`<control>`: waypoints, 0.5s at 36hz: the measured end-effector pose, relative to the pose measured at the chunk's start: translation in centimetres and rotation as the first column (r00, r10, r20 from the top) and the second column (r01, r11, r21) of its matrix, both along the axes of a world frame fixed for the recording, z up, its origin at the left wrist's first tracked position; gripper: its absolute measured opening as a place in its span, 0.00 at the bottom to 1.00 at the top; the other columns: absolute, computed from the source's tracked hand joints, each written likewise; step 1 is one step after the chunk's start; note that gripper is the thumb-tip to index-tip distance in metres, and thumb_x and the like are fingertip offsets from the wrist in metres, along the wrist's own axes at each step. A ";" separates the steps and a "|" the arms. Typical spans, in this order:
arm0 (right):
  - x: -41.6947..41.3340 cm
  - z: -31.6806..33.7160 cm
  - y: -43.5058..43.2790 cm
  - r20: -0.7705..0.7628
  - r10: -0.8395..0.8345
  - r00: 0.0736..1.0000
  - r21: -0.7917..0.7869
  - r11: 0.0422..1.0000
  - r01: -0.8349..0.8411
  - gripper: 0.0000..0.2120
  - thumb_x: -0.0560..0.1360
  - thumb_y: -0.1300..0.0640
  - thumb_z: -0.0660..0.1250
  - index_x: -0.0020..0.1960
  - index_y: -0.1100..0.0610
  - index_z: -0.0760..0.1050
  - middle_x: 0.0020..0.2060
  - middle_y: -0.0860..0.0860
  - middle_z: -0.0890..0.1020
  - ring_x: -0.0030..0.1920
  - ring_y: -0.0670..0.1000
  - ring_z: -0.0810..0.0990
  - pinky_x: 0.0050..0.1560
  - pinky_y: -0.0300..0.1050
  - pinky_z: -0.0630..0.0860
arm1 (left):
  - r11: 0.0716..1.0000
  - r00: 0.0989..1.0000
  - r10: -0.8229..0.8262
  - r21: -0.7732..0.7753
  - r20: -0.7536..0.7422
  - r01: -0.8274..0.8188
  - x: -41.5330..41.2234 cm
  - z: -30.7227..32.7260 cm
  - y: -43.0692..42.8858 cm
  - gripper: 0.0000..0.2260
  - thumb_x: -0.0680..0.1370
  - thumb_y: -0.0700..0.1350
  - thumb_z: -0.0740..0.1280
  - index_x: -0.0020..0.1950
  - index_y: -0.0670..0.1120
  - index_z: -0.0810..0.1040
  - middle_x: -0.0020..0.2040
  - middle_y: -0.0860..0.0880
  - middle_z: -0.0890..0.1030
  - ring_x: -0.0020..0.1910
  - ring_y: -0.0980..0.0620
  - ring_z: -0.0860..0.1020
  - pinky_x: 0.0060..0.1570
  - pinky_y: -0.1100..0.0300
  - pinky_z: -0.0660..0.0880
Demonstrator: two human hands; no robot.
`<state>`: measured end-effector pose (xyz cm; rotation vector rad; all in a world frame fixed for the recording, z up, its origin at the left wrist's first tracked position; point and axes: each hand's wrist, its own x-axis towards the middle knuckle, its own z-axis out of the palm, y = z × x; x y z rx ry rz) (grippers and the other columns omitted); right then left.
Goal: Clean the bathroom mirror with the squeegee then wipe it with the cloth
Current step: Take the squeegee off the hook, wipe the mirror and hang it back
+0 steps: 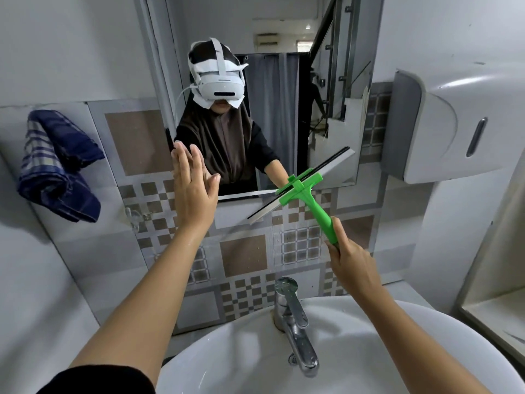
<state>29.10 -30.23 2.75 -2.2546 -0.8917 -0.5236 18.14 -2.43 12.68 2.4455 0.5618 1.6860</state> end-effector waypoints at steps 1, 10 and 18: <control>0.0 -0.3 -0.2 -0.015 -0.009 1.000 -0.002 1.000 0.008 0.28 0.78 0.58 0.61 0.74 0.57 0.55 0.36 0.59 0.79 0.28 0.56 0.73 0.28 0.49 0.72 | 1.000 1.000 0.001 -0.005 -0.001 -0.001 0.1 -0.1 0.0 0.31 0.78 0.46 0.64 0.75 0.40 0.51 0.76 0.36 0.49 0.75 0.40 0.47 0.73 0.52 0.50; -0.6 -1.9 -1.1 -0.147 -0.087 0.985 0.013 0.996 0.089 0.26 0.79 0.56 0.57 0.74 0.55 0.52 0.34 0.55 0.75 0.29 0.52 0.73 0.27 0.46 0.71 | 0.999 0.998 0.041 -0.009 -0.039 -0.042 0.3 -0.5 -0.4 0.32 0.78 0.47 0.64 0.75 0.41 0.51 0.76 0.36 0.49 0.75 0.39 0.47 0.74 0.51 0.51; -1.9 -3.3 -2.0 -0.201 -0.131 0.971 0.065 0.987 0.147 0.25 0.79 0.56 0.58 0.73 0.52 0.55 0.33 0.54 0.74 0.29 0.52 0.72 0.27 0.42 0.65 | 1.000 0.996 0.020 -0.021 -0.088 -0.022 0.0 -1.3 -1.8 0.32 0.78 0.45 0.65 0.75 0.41 0.51 0.76 0.38 0.49 0.75 0.40 0.48 0.69 0.61 0.53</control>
